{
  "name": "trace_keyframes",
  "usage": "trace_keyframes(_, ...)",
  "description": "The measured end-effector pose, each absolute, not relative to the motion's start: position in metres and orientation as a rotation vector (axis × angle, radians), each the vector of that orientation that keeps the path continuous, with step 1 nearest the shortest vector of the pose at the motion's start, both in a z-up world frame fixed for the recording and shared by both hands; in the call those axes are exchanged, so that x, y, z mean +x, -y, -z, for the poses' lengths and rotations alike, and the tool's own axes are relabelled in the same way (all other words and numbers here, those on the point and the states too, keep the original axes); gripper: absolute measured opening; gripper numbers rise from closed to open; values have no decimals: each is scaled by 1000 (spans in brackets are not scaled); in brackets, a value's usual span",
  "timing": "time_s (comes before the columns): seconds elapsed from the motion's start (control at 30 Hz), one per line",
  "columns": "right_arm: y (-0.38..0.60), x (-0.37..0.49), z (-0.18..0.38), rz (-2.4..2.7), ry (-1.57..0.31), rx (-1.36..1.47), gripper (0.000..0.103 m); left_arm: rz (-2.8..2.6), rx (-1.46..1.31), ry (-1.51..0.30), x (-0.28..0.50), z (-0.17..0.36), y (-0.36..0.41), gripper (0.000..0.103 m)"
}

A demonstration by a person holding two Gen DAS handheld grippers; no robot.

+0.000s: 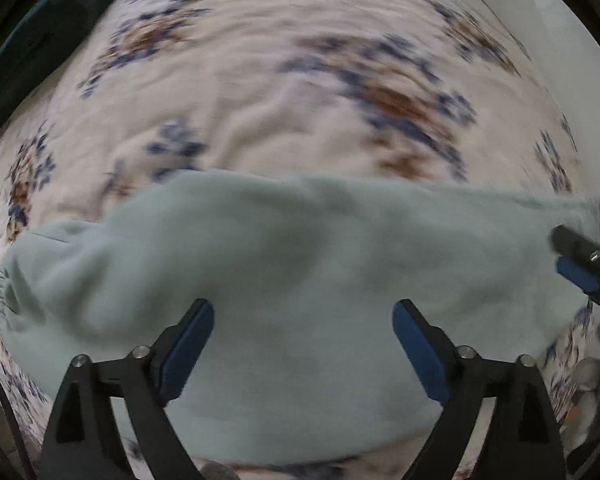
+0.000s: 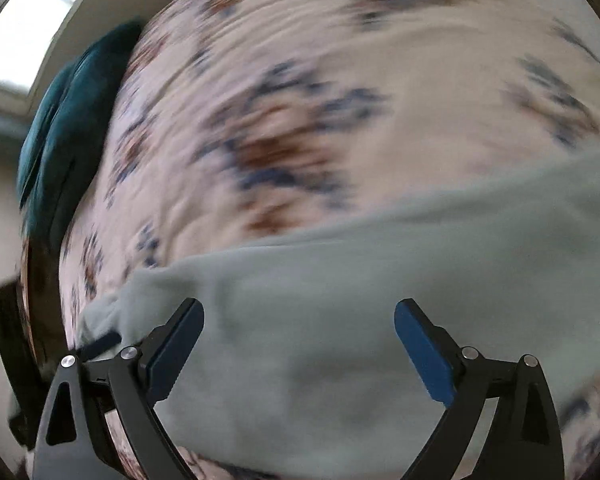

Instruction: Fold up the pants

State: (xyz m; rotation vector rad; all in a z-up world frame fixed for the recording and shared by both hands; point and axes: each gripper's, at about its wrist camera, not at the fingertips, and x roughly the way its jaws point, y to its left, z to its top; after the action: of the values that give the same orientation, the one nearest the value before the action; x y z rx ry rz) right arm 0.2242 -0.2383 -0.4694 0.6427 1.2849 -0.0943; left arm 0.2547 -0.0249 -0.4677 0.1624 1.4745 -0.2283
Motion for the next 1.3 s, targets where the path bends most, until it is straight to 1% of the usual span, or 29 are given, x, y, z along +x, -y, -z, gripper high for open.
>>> trace_keyframes(0.2,388,126,455,356,-1232,814,98,281,179,-1477,213,467,115,98)
trace_keyframes(0.3,446,86,459,450,-1210,870,98,294,203,-1467,195,467,155,98)
trace_keyframes(0.43,517,42,480,510,-1175,984,98,316,231,-1436,179,469,198,98)
trace_keyframes(0.53,552,29,495,542,-1175,1021,98,321,246,-1427,172,472,224,98)
trace_keyframes(0.63,556,37,485,471,-1138,973,98,302,284,-1401,170,478,241,98)
trace_keyframes(0.73,536,65,486,402,-1219,830,98,276,318,-1410,175,492,250,98)
trace_keyframes(0.8,537,68,498,435,-1264,834,98,258,309,-1433,179,500,249,98)
trace_keyframes(0.9,557,60,529,426,-1221,1017,98,229,279,-1471,186,509,244,98)
trace_keyframes(1.03,590,50,570,370,-1052,1327,98,202,231,-1488,193,513,237,98)
trace_keyframes(1.07,595,52,578,318,-999,1400,96,200,217,-1491,194,513,236,98)
trace_keyframes(1.1,597,54,584,252,-928,1480,86,196,208,-1491,195,512,234,98)
trace_keyframes(1.13,599,58,589,184,-852,1553,84,193,202,-1492,196,512,233,98)
trace_keyframes(1.17,601,63,592,168,-843,1556,84,191,197,-1493,197,512,232,98)
trace_keyframes(1.27,599,89,622,177,-974,1496,85,185,187,-1493,199,510,228,98)
trace_keyframes(1.3,601,93,627,183,-976,1505,83,184,184,-1490,200,508,226,98)
